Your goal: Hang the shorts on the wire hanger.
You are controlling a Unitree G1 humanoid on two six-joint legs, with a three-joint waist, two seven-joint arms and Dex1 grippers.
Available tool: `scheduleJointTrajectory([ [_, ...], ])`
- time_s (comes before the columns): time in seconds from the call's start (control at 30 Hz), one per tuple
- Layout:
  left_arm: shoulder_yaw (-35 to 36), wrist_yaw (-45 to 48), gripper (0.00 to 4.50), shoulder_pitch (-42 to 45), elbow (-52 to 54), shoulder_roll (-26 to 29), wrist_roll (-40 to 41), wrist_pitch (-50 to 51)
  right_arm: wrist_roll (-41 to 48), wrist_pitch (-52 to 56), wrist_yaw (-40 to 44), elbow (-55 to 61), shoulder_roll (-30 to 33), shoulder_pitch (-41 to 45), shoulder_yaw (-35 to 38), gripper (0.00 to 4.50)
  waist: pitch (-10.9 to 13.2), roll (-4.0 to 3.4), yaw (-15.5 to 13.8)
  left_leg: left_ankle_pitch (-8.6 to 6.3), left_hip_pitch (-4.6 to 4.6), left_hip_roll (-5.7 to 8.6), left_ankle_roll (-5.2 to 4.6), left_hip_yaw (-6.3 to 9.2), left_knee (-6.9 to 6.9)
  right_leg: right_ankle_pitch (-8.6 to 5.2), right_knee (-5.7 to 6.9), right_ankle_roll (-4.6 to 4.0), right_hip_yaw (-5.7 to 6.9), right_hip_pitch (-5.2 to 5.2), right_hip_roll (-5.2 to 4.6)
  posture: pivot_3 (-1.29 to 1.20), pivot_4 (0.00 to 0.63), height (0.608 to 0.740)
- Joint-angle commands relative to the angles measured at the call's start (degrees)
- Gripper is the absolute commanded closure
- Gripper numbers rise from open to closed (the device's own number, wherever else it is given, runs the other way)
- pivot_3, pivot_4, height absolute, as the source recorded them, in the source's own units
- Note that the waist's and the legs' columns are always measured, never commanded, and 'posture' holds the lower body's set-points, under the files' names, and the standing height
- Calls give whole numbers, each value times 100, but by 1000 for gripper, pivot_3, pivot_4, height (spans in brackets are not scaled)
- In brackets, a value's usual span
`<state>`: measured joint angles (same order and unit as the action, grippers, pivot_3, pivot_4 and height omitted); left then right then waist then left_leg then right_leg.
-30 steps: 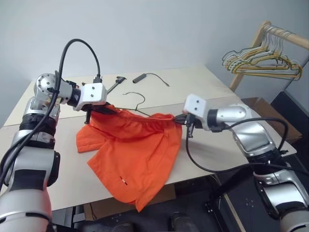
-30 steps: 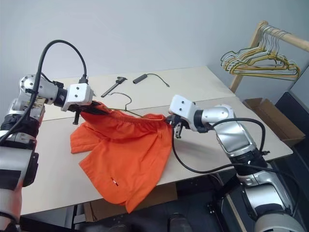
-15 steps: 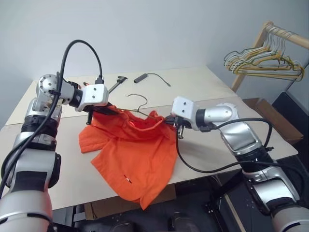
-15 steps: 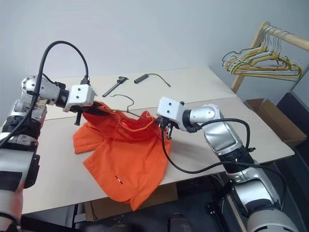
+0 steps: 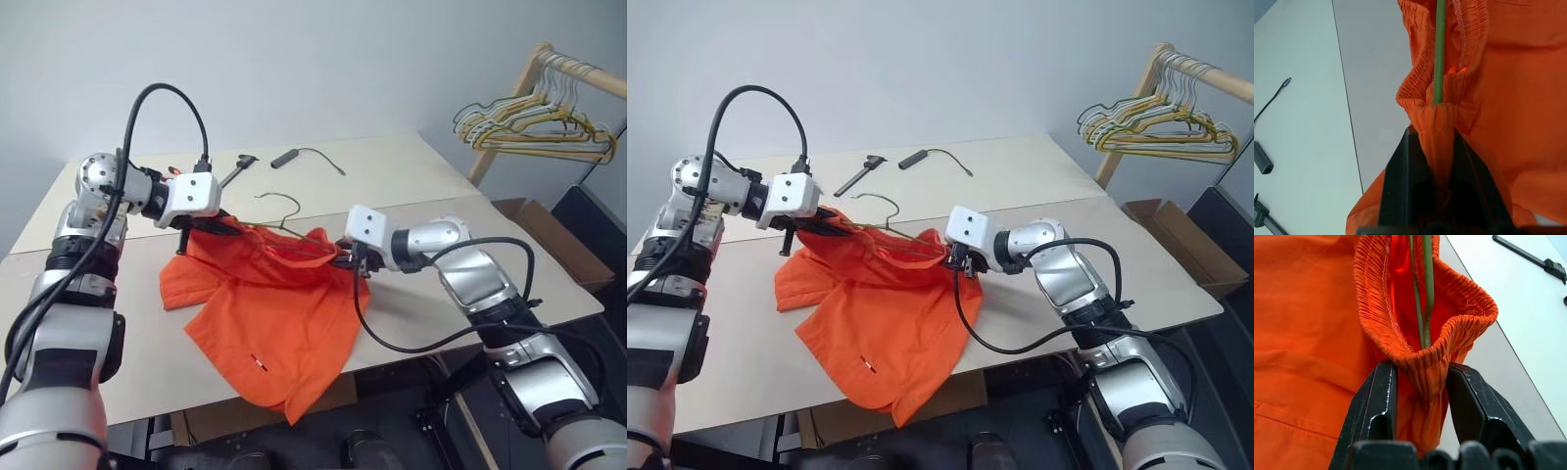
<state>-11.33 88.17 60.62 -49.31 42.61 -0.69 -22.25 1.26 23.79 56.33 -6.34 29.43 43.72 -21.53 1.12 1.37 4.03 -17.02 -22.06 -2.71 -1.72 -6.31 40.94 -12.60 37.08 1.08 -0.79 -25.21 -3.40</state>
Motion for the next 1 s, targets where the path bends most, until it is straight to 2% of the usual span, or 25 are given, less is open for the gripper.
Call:
scheduleJointTrajectory([
  [0.03,210,126,4483,55,250,7,269,66,130,-247,-11,-125,-141,68,259,2706,0,0,0,0,0,0,0,0,0,0,0,0,0,0,0,-29,0,740],
  [0.27,268,297,4483,-54,381,11,385,112,547,-18,82,-268,-448,209,600,2706,0,0,0,0,1,0,1,2,0,0,1,0,0,1,1,-26,0,740],
  [0.4,299,332,4483,-78,437,7,456,152,593,45,226,-286,-421,245,618,2706,0,0,-4,0,0,0,1,2,0,0,1,0,0,1,0,-24,0,740],
  [0.5,321,358,4483,-86,456,-3,514,160,614,12,338,-253,-389,200,609,3269,0,0,-5,0,0,0,1,2,0,0,1,0,1,1,0,-26,0,740],
  [0.6,332,328,4483,-99,512,0,531,271,559,-42,366,-225,-380,166,595,4281,0,0,-1,0,0,0,0,3,0,0,1,0,1,1,0,-26,0,740],
  [0.63,328,283,4483,-102,513,2,507,283,556,-44,366,-216,-386,161,605,4448,0,0,-1,0,0,0,1,3,0,0,1,0,1,1,0,-26,0,740],
  [0.77,326,203,4483,-116,443,-9,474,169,549,-27,376,-196,-387,151,629,4447,0,0,-2,0,1,0,1,3,0,0,1,0,1,1,0,-27,0,740],
  [0.8,335,208,3741,-118,407,-17,488,121,546,-20,369,-191,-388,149,634,4447,0,0,-1,0,1,0,1,3,0,0,2,0,0,1,0,-28,0,740],
  [1.0,429,-66,1857,-38,99,-27,432,232,634,149,342,-45,-325,65,747,4447,0,0,-1,0,1,0,1,3,0,0,2,0,0,1,0,-33,0,740],
])
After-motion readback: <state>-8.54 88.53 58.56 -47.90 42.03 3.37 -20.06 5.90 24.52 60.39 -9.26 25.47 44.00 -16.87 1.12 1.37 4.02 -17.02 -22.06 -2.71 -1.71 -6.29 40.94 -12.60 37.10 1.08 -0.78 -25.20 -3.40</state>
